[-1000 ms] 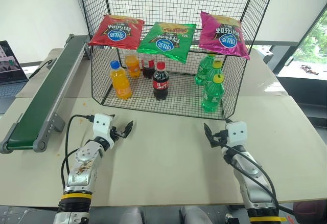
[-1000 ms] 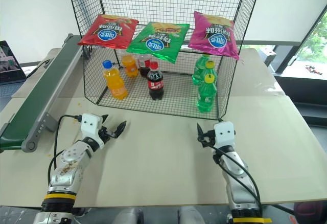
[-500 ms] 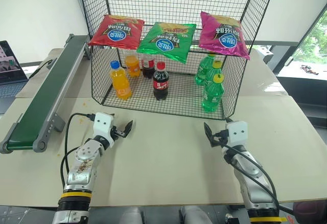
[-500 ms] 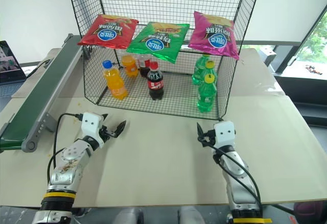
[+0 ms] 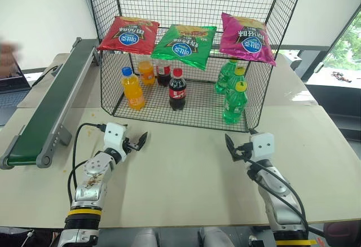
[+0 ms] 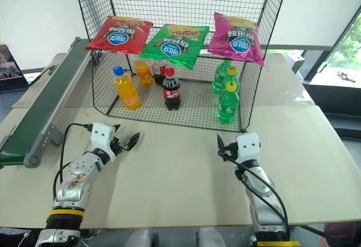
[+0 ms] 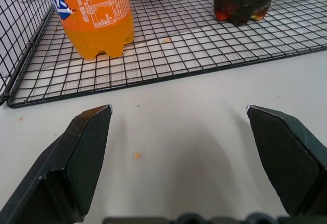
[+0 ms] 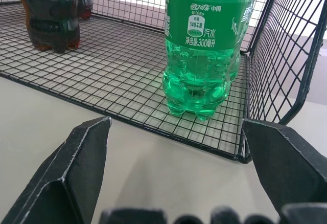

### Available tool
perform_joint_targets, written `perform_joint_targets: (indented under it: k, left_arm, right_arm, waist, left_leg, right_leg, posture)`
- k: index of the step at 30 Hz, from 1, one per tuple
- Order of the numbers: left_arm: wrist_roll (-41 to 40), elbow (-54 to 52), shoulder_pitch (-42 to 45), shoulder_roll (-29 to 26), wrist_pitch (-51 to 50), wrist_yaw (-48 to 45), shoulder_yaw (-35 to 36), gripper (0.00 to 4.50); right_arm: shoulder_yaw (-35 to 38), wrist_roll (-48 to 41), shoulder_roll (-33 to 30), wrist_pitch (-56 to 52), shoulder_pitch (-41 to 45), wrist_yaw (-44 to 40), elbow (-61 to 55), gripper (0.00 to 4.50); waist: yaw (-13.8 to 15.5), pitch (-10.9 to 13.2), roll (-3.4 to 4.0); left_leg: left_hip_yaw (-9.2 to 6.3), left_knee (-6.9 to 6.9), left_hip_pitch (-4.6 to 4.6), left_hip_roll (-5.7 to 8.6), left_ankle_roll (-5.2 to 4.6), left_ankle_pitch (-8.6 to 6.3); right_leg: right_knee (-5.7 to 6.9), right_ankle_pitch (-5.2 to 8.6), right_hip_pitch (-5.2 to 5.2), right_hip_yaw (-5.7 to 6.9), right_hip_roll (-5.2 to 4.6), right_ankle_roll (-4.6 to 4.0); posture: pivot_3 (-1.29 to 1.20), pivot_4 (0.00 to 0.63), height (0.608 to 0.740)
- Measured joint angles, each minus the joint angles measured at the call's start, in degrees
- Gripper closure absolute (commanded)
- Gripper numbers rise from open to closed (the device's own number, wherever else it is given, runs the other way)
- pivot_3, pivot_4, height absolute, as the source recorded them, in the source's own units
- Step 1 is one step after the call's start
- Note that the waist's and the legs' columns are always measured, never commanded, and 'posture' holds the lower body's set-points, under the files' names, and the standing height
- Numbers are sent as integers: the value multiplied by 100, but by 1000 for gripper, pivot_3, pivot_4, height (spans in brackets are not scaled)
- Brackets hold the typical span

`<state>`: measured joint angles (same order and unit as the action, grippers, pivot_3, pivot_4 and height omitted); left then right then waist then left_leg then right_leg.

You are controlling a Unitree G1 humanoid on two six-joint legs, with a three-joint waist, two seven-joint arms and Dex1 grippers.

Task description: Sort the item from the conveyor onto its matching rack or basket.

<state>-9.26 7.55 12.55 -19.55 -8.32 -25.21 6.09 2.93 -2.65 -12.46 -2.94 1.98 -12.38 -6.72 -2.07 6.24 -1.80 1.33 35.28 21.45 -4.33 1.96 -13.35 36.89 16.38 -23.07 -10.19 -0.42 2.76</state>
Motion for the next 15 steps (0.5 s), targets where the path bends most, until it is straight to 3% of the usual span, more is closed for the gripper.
perform_joint_targets:
  k: [15]
  left_arm:
    - [-1, 1, 69, 50, 0, -44, 0, 15]
  right_arm:
    - [-6, 8, 0, 0, -3, -1, 0, 0]
  waist:
    - [-1, 0, 0]
  left_leg:
    - [-1, 0, 0, 0, 0, 0]
  right_leg:
    - [0, 0, 0, 0, 0, 0]
  posture:
    - [0, 150, 740]
